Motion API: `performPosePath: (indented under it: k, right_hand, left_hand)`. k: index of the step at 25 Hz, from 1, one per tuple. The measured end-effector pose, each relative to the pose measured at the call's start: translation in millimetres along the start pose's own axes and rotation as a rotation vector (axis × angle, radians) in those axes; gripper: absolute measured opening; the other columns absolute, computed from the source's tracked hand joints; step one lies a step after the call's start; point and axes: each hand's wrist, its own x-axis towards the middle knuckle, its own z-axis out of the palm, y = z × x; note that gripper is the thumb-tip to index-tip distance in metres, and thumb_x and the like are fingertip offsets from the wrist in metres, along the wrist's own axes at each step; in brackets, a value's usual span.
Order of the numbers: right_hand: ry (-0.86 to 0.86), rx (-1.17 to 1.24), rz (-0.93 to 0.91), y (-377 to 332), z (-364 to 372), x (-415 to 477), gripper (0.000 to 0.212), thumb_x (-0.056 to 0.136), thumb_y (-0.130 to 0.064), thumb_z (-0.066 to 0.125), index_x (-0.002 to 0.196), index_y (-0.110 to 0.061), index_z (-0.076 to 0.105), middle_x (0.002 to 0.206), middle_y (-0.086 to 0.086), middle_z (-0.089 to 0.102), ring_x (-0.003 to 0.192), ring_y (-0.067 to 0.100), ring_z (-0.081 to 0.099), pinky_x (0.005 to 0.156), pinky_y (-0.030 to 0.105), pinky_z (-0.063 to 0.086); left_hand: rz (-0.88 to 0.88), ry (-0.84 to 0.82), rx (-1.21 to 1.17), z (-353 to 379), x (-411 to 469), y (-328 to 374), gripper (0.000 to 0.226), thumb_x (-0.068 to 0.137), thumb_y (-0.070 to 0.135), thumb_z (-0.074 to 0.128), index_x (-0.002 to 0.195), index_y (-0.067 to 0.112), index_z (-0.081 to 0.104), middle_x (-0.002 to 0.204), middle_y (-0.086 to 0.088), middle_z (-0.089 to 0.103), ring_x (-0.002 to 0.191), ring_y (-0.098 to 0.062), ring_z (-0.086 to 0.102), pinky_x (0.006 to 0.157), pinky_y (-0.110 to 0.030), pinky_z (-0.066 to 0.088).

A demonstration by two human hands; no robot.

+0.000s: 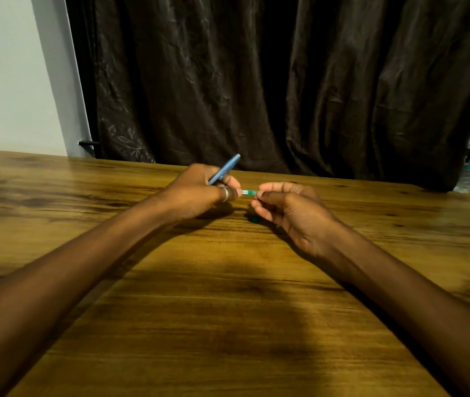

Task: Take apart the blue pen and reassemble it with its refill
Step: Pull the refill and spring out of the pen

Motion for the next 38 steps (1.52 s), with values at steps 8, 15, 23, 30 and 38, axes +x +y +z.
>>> performPosePath:
  k: [8,15,23,30,38]
  right_hand:
    - [0.038,-0.248,-0.101,1.8,-0.4,1.2,0.014,0.092,-0.004,0.066,0.104,-0.01,0.067,0.078,0.006,0.076,0.071,0.01,0.072,0.058,0.021,0.057]
    - [0.189,-0.403,-0.195,-10.9,-13.1,4.9,0.023,0.094,-0.006,0.064,0.116,-0.011,0.061,0.082,0.007,0.071,0.066,0.011,0.063,0.053,0.021,0.051]
    - [0.319,-0.427,-0.234,-23.5,-36.8,13.8,0.032,0.094,-0.004,0.061,0.125,-0.007,0.058,0.094,0.01,0.069,0.077,0.01,0.065,0.06,0.021,0.053]
    - [0.3,-0.429,-0.217,-19.7,-33.2,14.2,0.031,0.094,-0.006,0.062,0.124,-0.012,0.059,0.093,0.008,0.071,0.079,0.01,0.066,0.058,0.02,0.052]
    - [0.281,-0.425,-0.253,-23.9,-29.7,11.2,0.033,0.094,-0.005,0.062,0.126,-0.012,0.059,0.092,0.001,0.07,0.079,0.008,0.068,0.065,0.022,0.056]
  left_hand:
    - [-0.036,-0.114,0.125,2.9,3.4,-6.6,0.008,0.088,0.029,0.077,0.093,0.023,0.08,0.084,0.009,0.078,0.08,-0.004,0.068,0.071,-0.023,0.05]
    - [-0.097,-0.178,0.201,-3.2,4.3,-9.9,0.012,0.087,0.033,0.077,0.096,0.024,0.08,0.098,0.008,0.078,0.096,-0.009,0.07,0.085,-0.028,0.053]
    - [-0.103,-0.22,0.258,-1.6,6.2,-18.9,0.012,0.084,0.027,0.081,0.095,0.022,0.08,0.093,0.011,0.077,0.094,-0.008,0.069,0.09,-0.033,0.054]
    - [-0.085,-0.219,0.334,-2.0,5.8,-19.7,0.029,0.084,0.05,0.076,0.098,0.025,0.075,0.093,0.007,0.076,0.09,-0.012,0.069,0.086,-0.038,0.057]
    - [0.046,-0.178,0.139,-0.1,11.9,-15.5,0.026,0.108,0.04,0.038,0.131,0.047,0.046,0.09,0.004,0.072,0.094,-0.019,0.064,0.088,-0.04,0.047]
